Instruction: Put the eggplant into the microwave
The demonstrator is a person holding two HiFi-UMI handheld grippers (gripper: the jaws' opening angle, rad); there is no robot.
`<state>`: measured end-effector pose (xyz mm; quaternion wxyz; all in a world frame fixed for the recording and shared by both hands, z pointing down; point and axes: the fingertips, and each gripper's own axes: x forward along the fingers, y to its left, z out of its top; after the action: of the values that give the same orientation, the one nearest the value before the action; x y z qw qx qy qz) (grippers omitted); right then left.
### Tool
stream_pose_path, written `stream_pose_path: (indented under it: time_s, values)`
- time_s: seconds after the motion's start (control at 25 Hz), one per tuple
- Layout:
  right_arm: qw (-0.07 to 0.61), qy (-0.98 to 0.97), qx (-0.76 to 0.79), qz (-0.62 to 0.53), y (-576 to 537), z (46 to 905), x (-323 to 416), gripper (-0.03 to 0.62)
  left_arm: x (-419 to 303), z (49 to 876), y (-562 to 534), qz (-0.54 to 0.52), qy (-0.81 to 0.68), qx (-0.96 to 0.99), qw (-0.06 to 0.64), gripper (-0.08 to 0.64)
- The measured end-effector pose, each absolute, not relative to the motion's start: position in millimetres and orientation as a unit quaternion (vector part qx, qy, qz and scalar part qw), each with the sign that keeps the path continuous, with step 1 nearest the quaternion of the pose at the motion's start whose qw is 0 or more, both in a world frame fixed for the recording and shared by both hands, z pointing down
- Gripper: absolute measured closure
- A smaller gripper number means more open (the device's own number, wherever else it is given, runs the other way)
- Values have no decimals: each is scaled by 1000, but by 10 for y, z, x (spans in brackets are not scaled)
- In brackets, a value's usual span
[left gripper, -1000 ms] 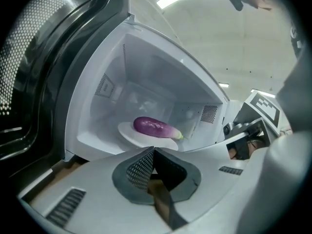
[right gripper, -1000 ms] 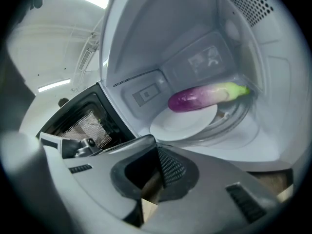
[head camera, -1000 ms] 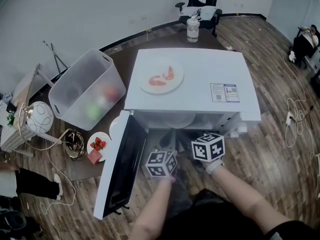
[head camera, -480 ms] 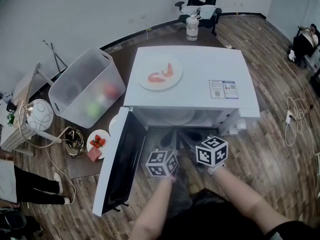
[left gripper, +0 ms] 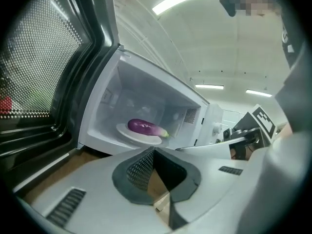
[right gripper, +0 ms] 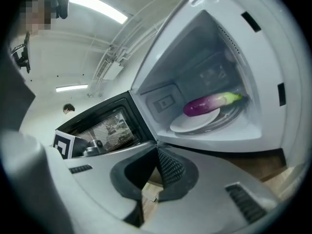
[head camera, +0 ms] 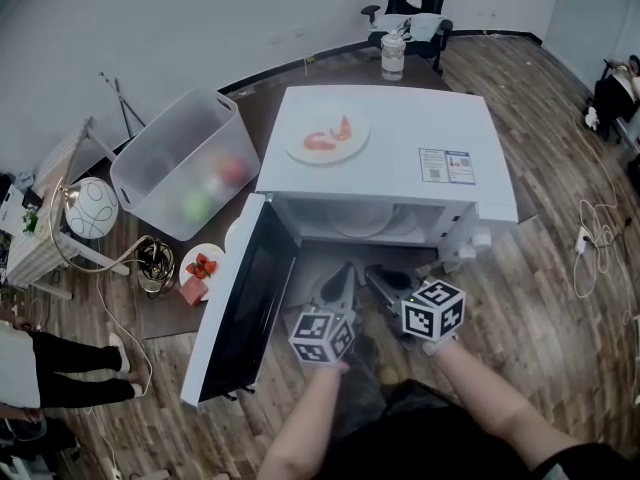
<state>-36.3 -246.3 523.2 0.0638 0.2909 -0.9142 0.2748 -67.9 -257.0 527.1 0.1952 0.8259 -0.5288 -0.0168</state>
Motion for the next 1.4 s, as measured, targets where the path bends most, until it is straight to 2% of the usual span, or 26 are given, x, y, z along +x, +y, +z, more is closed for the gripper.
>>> stream_pose_path:
  time_s: [0.52, 0.88, 1.4]
  values:
    - [65, -923, 284, 252, -1934, 5152, -278, 591, -685, 5154, -1924, -23, -569, 802, 183, 560]
    - [64, -925, 309, 211, -1740, 5037, -228, 592, -608, 5113, -1665, -13, -550, 816, 177, 560]
    - [57, -903, 366, 220, -1280, 4950, -255, 592, -657, 4958, -1255, -8, -518, 835, 186, 560]
